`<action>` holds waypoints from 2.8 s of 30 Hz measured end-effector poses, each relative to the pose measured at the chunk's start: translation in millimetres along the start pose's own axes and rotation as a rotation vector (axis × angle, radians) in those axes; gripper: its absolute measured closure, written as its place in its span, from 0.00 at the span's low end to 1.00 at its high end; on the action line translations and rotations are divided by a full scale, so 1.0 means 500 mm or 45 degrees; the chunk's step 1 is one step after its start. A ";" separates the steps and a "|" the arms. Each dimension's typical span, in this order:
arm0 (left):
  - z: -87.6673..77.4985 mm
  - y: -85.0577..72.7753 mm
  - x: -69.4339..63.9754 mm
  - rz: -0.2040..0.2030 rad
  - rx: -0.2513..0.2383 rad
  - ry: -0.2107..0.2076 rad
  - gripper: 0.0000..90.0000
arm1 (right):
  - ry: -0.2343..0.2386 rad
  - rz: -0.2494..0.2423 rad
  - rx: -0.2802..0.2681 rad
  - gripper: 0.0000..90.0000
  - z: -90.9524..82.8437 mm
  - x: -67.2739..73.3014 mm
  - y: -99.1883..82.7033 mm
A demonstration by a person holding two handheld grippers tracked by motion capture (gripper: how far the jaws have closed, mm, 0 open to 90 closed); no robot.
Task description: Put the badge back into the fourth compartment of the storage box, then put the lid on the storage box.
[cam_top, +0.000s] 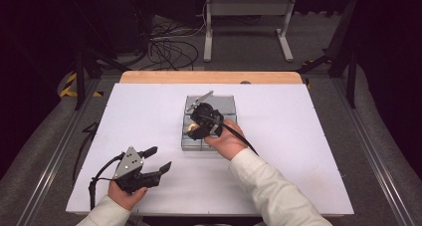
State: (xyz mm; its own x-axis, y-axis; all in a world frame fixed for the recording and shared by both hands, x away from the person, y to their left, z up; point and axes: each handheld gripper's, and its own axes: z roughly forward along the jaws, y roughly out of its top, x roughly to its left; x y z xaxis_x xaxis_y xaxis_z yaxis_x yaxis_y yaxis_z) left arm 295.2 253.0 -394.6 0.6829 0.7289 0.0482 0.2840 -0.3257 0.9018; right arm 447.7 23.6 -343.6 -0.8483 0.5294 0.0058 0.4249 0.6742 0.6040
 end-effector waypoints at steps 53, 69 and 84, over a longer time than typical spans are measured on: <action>0.007 -0.003 0.002 -0.005 0.024 0.020 0.35 | 0.069 0.029 0.190 0.49 0.095 -0.007 -0.009; 0.014 0.002 0.016 -0.004 0.038 0.047 0.32 | 0.122 0.052 -0.037 0.30 -0.004 -0.027 -0.008; 0.020 0.019 0.034 -0.042 0.130 0.039 0.29 | 0.075 0.094 -0.257 0.09 -0.109 -0.069 -0.066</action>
State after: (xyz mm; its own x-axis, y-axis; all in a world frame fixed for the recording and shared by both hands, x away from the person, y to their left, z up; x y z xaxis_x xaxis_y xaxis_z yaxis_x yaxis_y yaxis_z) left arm 316.2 256.0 -389.6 0.6517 0.7578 0.0338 0.3742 -0.3599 0.8546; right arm 445.7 -45.0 -320.0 -0.8368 0.5386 0.0985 0.4195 0.5150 0.7475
